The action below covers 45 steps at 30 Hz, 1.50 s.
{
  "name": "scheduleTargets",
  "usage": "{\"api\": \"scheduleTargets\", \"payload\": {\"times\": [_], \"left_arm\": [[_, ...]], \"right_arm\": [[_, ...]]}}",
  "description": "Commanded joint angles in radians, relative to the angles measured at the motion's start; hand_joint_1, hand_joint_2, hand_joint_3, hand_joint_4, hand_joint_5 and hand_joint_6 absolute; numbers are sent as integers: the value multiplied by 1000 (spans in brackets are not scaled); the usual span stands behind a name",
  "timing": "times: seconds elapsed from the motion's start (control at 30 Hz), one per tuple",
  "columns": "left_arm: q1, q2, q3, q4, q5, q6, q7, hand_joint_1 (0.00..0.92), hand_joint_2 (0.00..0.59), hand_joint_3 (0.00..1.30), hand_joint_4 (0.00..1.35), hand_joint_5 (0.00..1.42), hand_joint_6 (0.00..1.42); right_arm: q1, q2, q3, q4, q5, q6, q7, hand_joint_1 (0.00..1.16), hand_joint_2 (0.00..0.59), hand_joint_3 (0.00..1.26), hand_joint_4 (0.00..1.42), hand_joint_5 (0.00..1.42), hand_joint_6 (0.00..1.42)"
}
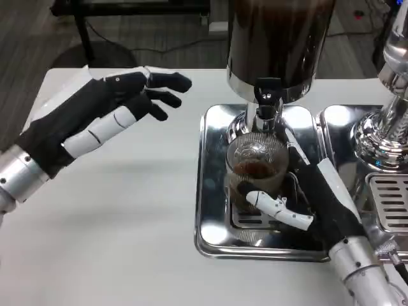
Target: Grasp the cup under the faucet to collect the drink, then remove the cup.
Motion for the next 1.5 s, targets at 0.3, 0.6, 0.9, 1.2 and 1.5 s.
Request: {"api": "scheduleTargets", "payload": {"times": [0.3,0.6,0.9,1.2,1.5], "left_arm": [[48,17,14,-3,5,26,9,32,182,386,294,342,481],[79,23,9,-21,6,50,0,0,173,398,308,333,482],[87,37,-1,-29,18,54,-1,0,171,398,308,328,452],[86,38,-5,-12,33,39,4,0,171,377,308,327,444],[84,31,-26,15,70,27,1,0,170,359,290,310,439]], "right_arm": [[-24,16,12,6,-34,28,-43,673,152,0,0,10,196],[-18,43,24,-5,-96,48,-138,702,156,61,94,263,439],[3,63,36,-14,-153,28,-256,763,169,409,458,661,959],[32,74,40,-23,-205,-22,-388,788,175,552,618,834,1166],[82,69,28,-92,-247,-52,-489,817,166,621,688,919,1252]]}}
